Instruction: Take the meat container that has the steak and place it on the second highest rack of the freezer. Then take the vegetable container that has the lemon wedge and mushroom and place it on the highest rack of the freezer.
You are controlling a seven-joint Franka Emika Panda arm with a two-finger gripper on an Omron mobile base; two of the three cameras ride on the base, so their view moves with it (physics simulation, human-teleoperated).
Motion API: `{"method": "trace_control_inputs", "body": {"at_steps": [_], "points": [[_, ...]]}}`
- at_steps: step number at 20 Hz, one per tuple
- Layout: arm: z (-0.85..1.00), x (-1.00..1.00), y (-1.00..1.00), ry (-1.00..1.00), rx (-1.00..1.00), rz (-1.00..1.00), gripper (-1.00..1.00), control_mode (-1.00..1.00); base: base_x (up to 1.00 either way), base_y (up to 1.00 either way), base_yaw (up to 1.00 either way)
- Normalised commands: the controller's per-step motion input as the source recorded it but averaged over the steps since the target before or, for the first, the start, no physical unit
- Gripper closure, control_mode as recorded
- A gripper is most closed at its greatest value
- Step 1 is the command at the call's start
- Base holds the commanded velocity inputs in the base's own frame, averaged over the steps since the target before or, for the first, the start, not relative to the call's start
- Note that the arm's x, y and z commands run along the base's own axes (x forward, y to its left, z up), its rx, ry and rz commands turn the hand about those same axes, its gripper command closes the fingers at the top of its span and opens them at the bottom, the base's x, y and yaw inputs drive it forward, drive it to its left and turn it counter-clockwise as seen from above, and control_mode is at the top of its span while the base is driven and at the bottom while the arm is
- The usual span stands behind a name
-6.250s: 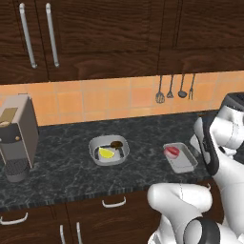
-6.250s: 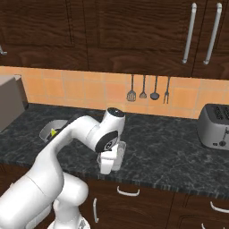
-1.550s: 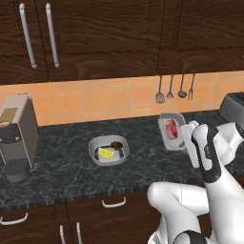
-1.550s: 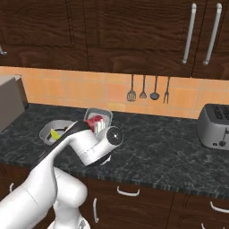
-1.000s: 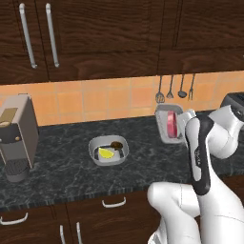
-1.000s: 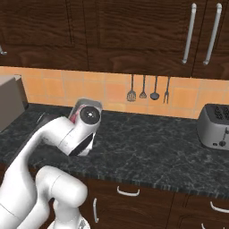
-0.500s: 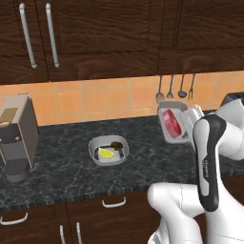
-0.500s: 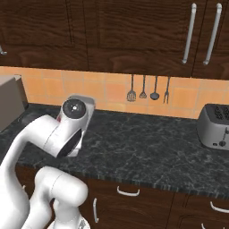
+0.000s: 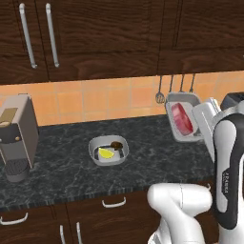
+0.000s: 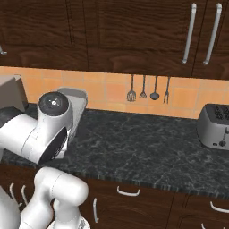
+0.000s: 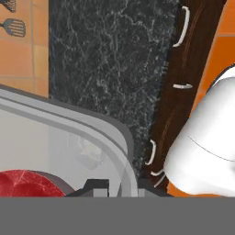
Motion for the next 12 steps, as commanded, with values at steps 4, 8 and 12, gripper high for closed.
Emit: {"method": "trace_control_inputs", "body": {"at_steps": [4, 8, 12], "points": [[0.41, -0.85, 0.00, 0.00, -0.02, 0.00, 1.00, -1.00, 0.00, 0.00, 0.00], [0.07, -0.75, 0.01, -0.04, -0.02, 0.00, 1.00, 1.00, -0.24, 0.00, 0.00], [0.00, 0.00, 0.00, 0.00, 0.00, 0.00, 1.00, 1.00, -0.94, -0.45, -0.36]]}}
